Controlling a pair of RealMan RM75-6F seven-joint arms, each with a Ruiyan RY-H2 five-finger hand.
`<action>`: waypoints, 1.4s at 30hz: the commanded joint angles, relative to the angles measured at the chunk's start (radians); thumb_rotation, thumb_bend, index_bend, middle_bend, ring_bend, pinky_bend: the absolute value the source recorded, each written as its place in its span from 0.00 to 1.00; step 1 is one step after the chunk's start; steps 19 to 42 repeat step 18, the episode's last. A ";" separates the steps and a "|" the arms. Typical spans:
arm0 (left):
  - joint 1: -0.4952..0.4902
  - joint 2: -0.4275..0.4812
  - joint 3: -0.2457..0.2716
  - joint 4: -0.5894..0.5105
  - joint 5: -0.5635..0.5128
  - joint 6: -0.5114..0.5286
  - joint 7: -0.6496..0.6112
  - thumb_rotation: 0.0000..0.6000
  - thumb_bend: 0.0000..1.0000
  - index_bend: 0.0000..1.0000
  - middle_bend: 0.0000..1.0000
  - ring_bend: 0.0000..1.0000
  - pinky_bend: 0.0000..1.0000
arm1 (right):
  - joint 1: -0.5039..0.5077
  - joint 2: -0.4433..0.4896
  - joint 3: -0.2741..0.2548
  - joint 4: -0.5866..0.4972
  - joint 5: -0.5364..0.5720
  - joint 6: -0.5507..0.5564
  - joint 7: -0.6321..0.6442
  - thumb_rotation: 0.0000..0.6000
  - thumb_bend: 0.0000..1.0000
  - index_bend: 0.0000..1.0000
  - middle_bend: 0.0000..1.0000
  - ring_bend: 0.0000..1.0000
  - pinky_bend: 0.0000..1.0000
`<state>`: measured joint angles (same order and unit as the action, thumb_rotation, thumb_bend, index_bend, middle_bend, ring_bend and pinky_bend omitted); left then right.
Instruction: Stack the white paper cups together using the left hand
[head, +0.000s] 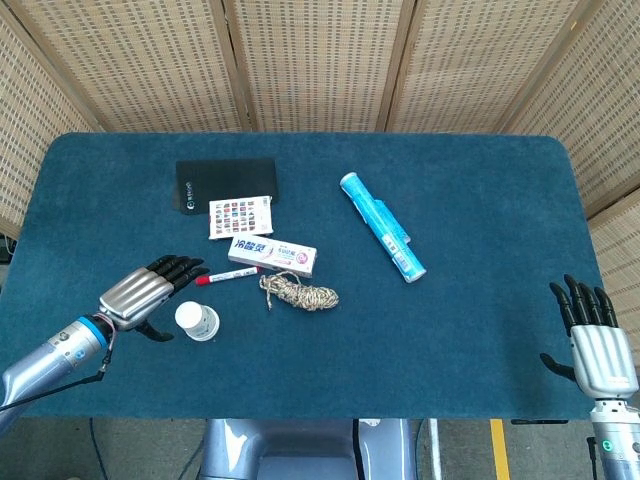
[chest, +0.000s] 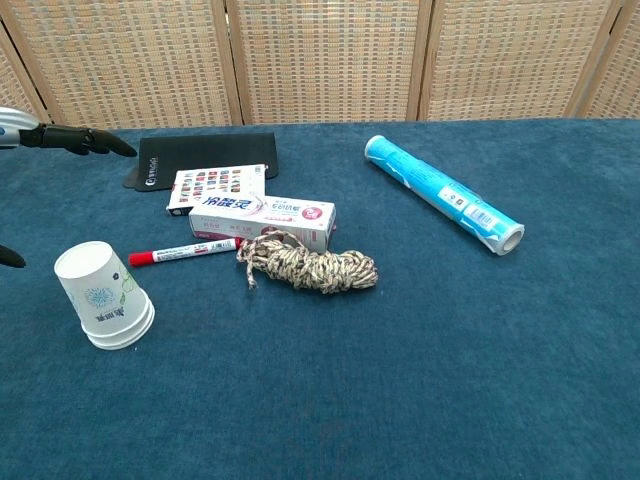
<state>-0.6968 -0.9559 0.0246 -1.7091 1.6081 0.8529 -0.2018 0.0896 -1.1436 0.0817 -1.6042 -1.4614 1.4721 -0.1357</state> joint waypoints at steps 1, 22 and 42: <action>0.020 0.017 0.002 -0.002 0.009 0.042 -0.027 1.00 0.00 0.00 0.00 0.00 0.02 | 0.000 0.000 0.000 0.000 0.000 0.000 0.001 1.00 0.00 0.01 0.00 0.00 0.00; 0.499 -0.155 -0.030 0.036 -0.286 0.688 0.270 1.00 0.00 0.00 0.00 0.00 0.00 | 0.001 -0.006 -0.006 0.009 -0.018 0.005 -0.001 1.00 0.00 0.01 0.00 0.00 0.00; 0.499 -0.155 -0.030 0.036 -0.286 0.688 0.270 1.00 0.00 0.00 0.00 0.00 0.00 | 0.001 -0.006 -0.006 0.009 -0.018 0.005 -0.001 1.00 0.00 0.01 0.00 0.00 0.00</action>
